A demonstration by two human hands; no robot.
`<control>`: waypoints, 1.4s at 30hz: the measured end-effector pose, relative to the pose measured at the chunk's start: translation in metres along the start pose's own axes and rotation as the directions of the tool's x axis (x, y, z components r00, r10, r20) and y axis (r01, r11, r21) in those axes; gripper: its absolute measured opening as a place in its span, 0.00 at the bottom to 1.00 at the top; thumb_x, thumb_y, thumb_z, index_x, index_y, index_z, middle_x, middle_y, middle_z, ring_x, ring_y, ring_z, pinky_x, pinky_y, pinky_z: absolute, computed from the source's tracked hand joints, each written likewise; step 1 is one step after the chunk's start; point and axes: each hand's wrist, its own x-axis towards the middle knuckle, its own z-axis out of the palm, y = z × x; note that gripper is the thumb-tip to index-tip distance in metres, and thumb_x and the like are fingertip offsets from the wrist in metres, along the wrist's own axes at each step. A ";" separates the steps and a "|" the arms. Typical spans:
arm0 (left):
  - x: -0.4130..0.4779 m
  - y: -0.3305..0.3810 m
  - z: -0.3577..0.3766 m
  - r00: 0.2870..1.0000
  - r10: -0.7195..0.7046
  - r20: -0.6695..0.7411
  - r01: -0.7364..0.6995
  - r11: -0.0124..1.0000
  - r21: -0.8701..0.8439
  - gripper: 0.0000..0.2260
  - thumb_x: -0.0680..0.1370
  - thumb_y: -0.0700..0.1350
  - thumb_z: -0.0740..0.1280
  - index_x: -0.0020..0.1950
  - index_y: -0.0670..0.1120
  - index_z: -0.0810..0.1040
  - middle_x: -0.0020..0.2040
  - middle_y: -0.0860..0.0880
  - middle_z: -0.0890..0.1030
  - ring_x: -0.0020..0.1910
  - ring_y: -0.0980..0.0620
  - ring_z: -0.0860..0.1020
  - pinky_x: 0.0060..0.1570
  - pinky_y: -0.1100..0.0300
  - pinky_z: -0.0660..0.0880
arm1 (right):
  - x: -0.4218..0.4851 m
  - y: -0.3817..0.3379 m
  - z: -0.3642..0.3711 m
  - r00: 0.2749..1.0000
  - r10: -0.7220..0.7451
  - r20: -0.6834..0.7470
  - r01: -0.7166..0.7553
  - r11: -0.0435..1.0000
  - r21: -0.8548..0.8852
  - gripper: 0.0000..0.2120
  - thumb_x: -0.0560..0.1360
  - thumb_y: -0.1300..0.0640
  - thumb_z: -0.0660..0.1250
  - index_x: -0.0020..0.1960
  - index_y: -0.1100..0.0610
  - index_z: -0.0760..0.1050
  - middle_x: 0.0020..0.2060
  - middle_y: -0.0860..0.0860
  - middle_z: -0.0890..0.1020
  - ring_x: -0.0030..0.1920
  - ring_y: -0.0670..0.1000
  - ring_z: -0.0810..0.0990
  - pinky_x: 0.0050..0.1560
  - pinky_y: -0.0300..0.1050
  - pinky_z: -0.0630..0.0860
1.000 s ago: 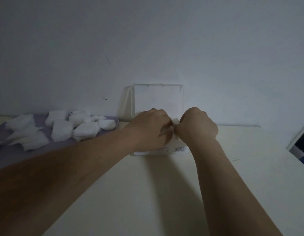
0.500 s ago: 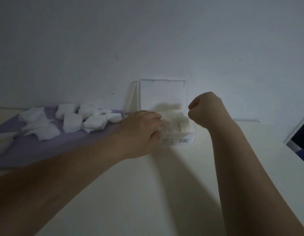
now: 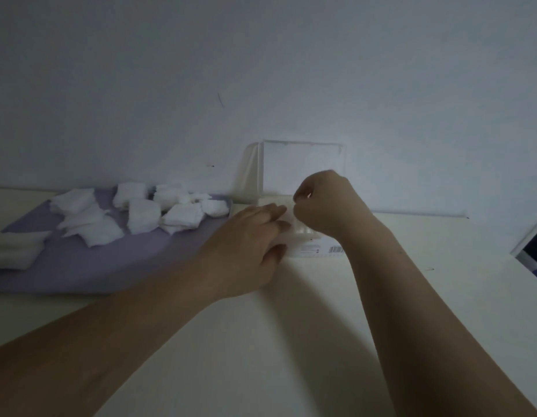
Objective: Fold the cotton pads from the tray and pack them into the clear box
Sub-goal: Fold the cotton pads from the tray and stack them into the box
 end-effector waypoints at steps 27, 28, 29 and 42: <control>-0.156 -0.207 -0.086 0.586 -0.804 0.104 0.777 0.594 0.210 0.44 0.64 0.77 0.52 0.77 0.58 0.61 0.76 0.45 0.66 0.76 0.40 0.64 0.75 0.42 0.60 | 0.028 -0.158 0.184 0.919 -0.199 0.341 0.271 0.946 -0.180 0.45 0.71 0.33 0.68 0.81 0.36 0.48 0.83 0.51 0.36 0.83 0.62 0.38 0.79 0.69 0.44; -0.153 -0.202 -0.085 0.623 -0.776 0.101 0.755 0.630 0.180 0.44 0.65 0.77 0.53 0.78 0.58 0.61 0.77 0.47 0.67 0.76 0.42 0.65 0.75 0.43 0.61 | 0.033 -0.162 0.186 0.909 -0.185 0.374 0.272 0.942 -0.195 0.46 0.70 0.31 0.68 0.80 0.34 0.47 0.83 0.49 0.36 0.83 0.62 0.38 0.78 0.70 0.43; -0.149 -0.200 -0.082 0.661 -0.742 0.113 0.735 0.670 0.106 0.44 0.66 0.76 0.56 0.79 0.57 0.61 0.78 0.49 0.67 0.77 0.44 0.65 0.75 0.44 0.61 | 0.039 -0.166 0.188 0.900 -0.167 0.404 0.269 0.940 -0.211 0.47 0.68 0.29 0.67 0.80 0.33 0.48 0.84 0.48 0.39 0.83 0.62 0.39 0.78 0.71 0.43; -0.106 -0.228 -0.080 0.632 -0.737 0.239 0.760 0.650 -0.003 0.39 0.71 0.73 0.54 0.80 0.59 0.60 0.84 0.45 0.53 0.82 0.44 0.55 0.79 0.49 0.55 | 0.039 -0.134 0.166 0.812 -0.269 0.518 0.443 0.863 -0.245 0.40 0.62 0.23 0.64 0.73 0.31 0.64 0.80 0.45 0.61 0.82 0.60 0.53 0.78 0.68 0.53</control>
